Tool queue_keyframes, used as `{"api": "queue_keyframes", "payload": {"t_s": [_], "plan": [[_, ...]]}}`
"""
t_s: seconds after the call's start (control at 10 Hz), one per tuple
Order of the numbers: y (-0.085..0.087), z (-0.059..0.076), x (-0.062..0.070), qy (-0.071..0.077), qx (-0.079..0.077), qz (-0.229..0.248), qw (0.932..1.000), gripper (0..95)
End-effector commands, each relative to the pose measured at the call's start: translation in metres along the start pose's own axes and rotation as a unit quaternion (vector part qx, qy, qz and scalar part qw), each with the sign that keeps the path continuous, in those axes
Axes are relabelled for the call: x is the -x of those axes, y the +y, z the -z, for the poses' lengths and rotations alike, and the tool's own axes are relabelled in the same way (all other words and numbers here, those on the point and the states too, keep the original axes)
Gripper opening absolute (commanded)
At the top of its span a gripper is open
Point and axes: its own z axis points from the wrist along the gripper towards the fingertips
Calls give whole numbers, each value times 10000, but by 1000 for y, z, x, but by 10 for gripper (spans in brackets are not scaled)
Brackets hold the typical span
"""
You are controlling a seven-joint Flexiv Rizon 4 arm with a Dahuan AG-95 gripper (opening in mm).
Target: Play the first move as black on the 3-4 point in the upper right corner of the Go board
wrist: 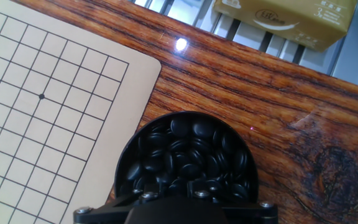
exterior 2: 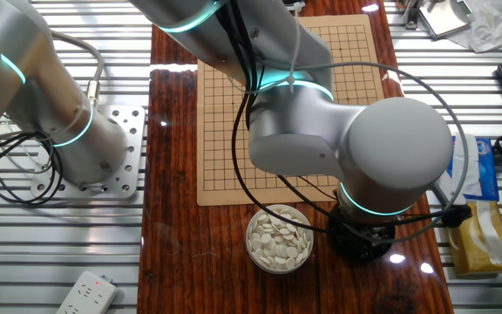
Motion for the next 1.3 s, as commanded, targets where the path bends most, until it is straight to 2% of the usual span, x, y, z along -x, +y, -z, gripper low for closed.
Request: {"api": "queue_keyframes", "payload": {"t_s": [0.1,1.0,1.3], "plan": [[0,0,0,-2,-4,-9,10000,190],[0,0,0,-2,-7,-11,10000,190],[0,0,0,-29,46,-62,10000,190]]}}
